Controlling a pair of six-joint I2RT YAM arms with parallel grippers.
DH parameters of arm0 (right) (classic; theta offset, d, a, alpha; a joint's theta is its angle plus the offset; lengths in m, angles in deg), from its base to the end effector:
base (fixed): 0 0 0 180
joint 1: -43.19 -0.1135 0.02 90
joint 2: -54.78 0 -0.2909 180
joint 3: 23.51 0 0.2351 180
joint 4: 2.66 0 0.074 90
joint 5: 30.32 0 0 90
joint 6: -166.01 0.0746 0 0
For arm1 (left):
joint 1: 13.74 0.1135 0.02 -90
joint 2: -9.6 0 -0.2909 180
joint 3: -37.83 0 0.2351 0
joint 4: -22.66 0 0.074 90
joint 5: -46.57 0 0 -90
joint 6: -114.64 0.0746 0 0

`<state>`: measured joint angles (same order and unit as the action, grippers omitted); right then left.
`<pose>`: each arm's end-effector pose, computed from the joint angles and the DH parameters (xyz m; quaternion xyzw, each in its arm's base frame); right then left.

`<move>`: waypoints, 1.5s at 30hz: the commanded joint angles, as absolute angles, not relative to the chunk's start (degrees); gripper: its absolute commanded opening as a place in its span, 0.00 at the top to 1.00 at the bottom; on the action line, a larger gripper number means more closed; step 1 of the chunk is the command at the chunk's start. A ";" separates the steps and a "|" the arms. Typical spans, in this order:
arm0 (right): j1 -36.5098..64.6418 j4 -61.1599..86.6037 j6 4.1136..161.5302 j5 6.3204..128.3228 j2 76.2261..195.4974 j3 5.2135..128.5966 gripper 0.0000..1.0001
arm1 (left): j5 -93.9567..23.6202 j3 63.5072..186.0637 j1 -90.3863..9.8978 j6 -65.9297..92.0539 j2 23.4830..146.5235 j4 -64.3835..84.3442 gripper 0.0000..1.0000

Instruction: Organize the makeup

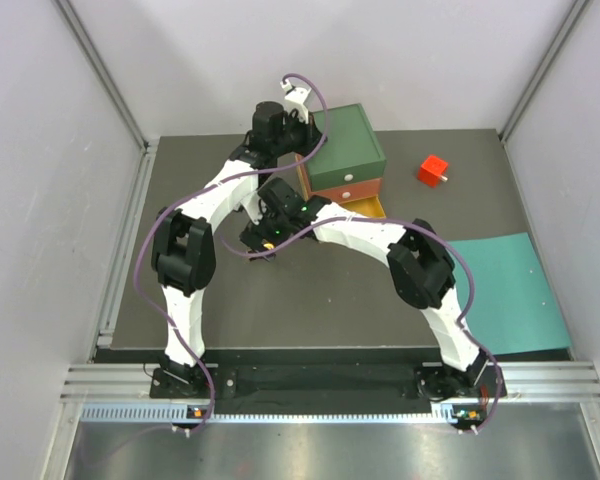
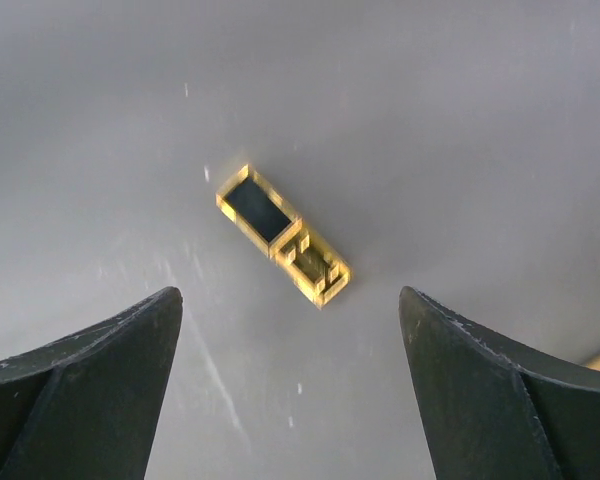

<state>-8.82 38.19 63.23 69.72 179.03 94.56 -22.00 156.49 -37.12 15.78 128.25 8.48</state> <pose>0.3086 0.4162 0.2207 -0.5237 0.7655 0.1992 0.3163 0.4790 -0.2368 0.3337 0.2113 0.7545 -0.3086 0.5393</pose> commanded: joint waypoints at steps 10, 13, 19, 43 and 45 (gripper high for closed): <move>-9.19 37.79 67.39 75.06 185.74 99.82 0.11 | -25.94 150.70 -35.37 17.17 134.31 -12.07 1.00; -9.19 37.27 67.92 74.89 186.26 99.29 0.12 | -25.94 150.53 -35.45 17.17 134.14 -12.07 1.00; -8.75 39.36 69.94 76.64 188.63 101.39 0.33 | -25.85 149.91 -35.45 17.17 133.61 -12.08 1.00; -8.49 43.15 64.06 65.14 171.42 85.49 0.97 | -25.15 149.47 -35.28 16.21 133.26 -11.02 1.00; -8.40 43.24 62.92 63.21 169.14 84.97 0.97 | -25.06 149.56 -35.37 16.20 133.26 -11.02 1.00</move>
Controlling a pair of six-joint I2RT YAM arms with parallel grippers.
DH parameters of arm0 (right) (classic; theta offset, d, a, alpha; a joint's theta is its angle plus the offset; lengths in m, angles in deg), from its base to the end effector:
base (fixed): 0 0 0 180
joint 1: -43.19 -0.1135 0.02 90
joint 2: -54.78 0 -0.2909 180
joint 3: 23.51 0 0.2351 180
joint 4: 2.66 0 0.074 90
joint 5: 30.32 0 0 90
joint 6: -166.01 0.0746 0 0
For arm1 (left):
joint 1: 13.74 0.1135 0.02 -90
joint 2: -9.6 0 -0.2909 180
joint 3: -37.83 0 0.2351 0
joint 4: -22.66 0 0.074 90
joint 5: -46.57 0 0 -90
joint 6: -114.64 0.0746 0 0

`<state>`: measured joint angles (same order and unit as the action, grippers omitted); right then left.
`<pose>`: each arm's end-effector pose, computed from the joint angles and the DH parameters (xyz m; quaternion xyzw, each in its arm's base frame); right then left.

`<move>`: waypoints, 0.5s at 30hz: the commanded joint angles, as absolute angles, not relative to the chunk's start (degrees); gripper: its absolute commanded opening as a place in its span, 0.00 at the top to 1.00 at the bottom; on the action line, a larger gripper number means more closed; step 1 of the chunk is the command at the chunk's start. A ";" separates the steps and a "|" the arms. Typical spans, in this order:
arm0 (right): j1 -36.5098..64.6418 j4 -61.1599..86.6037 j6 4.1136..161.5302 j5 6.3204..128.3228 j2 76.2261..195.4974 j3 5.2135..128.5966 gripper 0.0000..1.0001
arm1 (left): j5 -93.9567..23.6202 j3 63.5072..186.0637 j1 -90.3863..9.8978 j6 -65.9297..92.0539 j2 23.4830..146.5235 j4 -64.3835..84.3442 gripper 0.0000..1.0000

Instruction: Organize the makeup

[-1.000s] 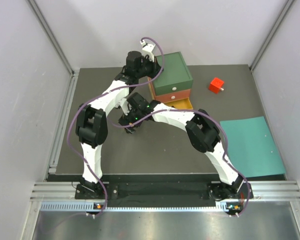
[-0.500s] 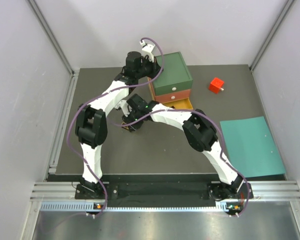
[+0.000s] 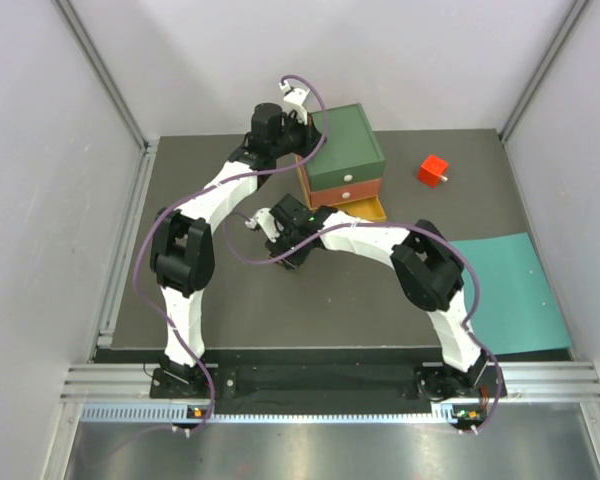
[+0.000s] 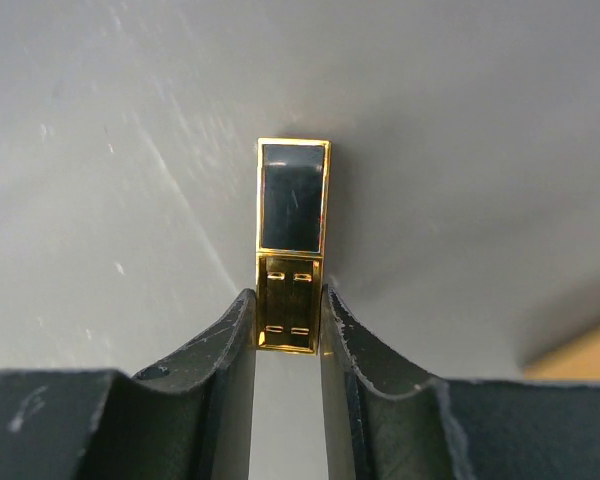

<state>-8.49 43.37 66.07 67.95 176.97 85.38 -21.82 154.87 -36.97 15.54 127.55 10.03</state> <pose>0.2887 0.3826 0.1785 -0.5090 0.8164 0.1589 0.2217 0.4769 -0.2346 0.3332 0.2100 0.7515 -0.3107 0.5428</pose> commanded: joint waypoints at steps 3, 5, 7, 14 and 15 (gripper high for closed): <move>-8.49 44.12 61.16 60.31 166.68 84.88 0.97 | -24.89 149.47 -35.37 16.12 133.52 -10.93 1.00; -8.40 44.73 60.11 58.29 165.53 84.61 0.97 | -24.80 149.47 -35.37 16.03 133.52 -10.84 1.00; -8.40 45.35 58.00 55.56 163.86 83.56 0.97 | -24.80 149.38 -35.28 16.03 133.52 -10.76 1.00; -5.94 44.21 53.16 49.58 158.85 77.59 1.00 | -24.80 149.30 -35.28 16.03 133.70 -10.58 1.00; -4.98 43.86 52.72 48.18 157.80 76.36 1.00 | -24.80 149.21 -35.36 16.03 133.70 -10.67 1.00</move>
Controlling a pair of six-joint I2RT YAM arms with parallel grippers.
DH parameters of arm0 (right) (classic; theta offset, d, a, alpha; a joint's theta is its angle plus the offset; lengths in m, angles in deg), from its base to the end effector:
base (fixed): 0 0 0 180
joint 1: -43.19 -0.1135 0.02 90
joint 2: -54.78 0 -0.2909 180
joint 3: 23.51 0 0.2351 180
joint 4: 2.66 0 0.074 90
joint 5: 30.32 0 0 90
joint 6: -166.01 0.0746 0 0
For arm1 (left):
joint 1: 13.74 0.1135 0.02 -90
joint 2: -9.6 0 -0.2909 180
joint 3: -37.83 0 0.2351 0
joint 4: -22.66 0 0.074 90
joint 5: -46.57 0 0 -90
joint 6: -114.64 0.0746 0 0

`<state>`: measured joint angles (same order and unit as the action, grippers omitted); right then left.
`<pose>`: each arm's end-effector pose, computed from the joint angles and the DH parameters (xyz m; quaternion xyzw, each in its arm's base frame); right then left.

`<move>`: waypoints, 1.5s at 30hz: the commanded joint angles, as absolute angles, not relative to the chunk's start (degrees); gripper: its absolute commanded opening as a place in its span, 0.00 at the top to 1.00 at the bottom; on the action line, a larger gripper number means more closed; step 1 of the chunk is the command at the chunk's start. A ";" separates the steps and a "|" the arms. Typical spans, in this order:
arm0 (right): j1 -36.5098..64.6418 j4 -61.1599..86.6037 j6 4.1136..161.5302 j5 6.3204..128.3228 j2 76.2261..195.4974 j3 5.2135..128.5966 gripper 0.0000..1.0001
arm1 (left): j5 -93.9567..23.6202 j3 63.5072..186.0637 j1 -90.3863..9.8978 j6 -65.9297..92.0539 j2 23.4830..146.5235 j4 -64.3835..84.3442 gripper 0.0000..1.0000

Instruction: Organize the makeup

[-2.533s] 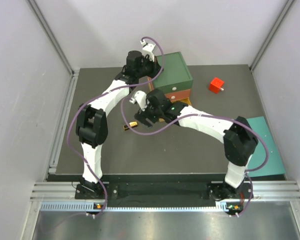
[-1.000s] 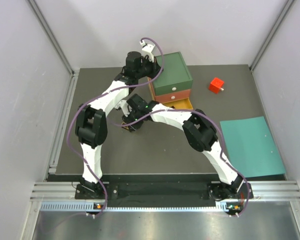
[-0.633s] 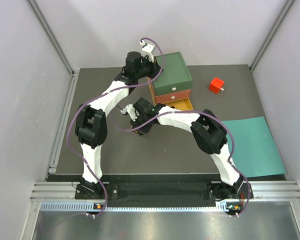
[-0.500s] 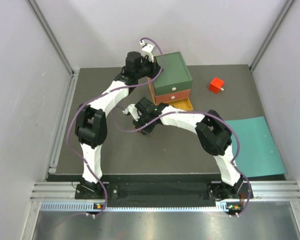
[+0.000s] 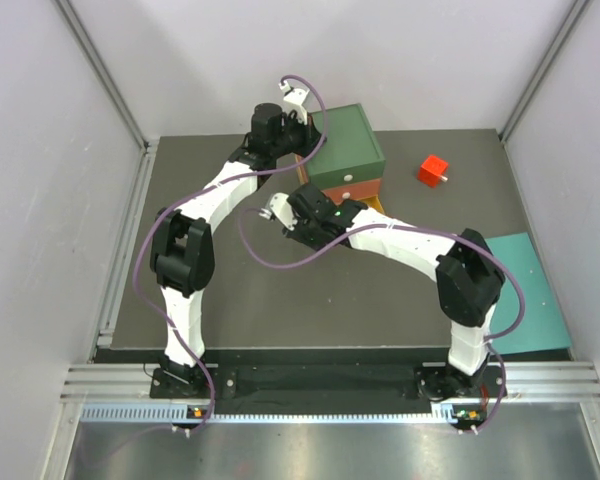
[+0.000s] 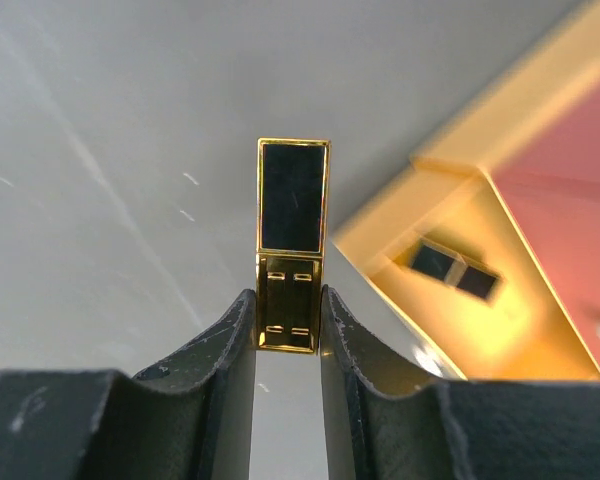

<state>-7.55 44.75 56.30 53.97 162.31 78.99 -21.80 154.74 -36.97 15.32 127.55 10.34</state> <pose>0.2792 0.3299 0.2528 -0.5323 0.7817 0.0406 0.3224 0.4770 -0.2347 0.3331 0.2088 0.7509 -0.3120 0.5434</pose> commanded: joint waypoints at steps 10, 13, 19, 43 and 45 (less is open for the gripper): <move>0.04 37.70 48.15 41.14 155.24 72.65 1.00 | -24.62 149.38 -35.37 15.85 133.87 -10.67 1.00; 0.21 37.18 47.44 39.73 156.73 73.97 1.00 | -24.71 149.30 -35.37 15.94 133.96 -11.02 1.00; 0.39 35.51 47.44 38.15 159.45 75.20 0.97 | -24.97 149.30 -35.37 16.38 133.87 -11.19 1.00; 0.48 27.51 56.31 33.49 153.32 69.33 0.29 | -25.15 150.79 -34.84 16.56 135.02 -11.55 1.00; 0.48 26.98 57.89 35.33 151.47 67.57 0.29 | -25.06 150.79 -34.84 16.47 135.02 -11.55 1.00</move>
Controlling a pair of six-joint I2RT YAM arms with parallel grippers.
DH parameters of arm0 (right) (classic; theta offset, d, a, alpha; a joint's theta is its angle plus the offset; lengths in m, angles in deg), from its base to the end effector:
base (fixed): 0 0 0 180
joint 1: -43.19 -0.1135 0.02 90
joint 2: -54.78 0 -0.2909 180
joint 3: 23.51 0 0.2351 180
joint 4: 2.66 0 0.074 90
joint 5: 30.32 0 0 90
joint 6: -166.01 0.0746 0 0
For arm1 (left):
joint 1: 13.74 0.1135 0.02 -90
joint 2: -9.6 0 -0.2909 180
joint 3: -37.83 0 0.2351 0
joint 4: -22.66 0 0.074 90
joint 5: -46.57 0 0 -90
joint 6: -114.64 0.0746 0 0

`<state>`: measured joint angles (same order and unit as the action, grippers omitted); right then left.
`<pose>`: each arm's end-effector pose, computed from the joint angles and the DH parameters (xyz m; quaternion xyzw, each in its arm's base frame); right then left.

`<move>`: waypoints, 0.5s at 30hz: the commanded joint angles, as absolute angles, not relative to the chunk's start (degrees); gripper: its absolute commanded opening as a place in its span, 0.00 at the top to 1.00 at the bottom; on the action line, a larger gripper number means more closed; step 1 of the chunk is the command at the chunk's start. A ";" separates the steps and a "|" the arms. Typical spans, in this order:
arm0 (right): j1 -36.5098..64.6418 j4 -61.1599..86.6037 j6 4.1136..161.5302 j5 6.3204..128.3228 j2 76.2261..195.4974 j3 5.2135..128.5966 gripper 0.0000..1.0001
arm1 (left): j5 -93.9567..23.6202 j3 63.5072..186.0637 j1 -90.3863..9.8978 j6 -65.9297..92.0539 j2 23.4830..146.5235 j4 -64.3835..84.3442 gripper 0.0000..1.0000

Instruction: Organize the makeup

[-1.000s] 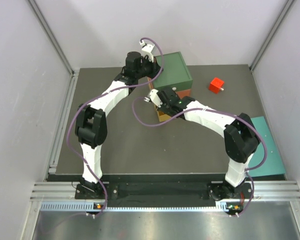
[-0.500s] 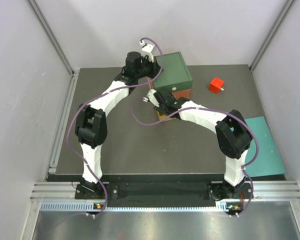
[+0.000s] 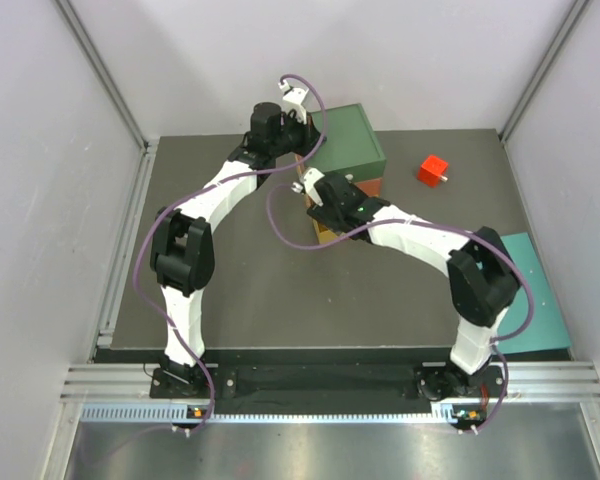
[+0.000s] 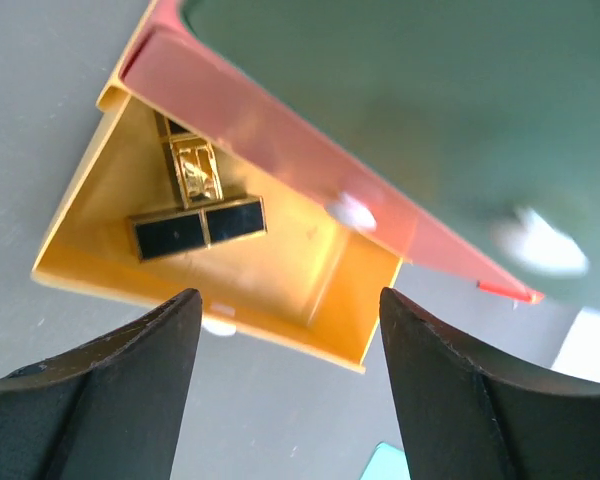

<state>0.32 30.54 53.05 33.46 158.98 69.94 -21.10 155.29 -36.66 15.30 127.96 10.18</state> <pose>0.3330 0.2642 0.2539 -0.4126 0.8007 -0.1398 0.4113 0.4793 -0.2334 0.3327 0.2102 0.7502 -0.3149 0.5420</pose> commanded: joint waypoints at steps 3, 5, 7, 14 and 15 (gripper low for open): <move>0.48 26.72 61.41 38.93 148.30 64.05 0.26 | -24.97 150.88 -34.84 16.47 135.19 -11.63 1.00; 0.48 26.72 64.30 40.68 146.81 61.86 0.25 | -24.89 150.97 -34.84 16.47 135.28 -11.63 1.00; 0.57 26.54 66.24 41.48 145.23 59.66 0.21 | -24.80 150.88 -34.84 16.47 135.19 -11.55 1.00; 1.09 24.43 74.59 49.30 141.88 53.68 0.13 | -24.71 150.70 -34.84 16.29 135.10 -11.64 1.00; 1.09 24.43 75.30 49.83 141.88 53.24 0.12 | -24.62 150.62 -34.84 16.21 135.19 -11.55 1.00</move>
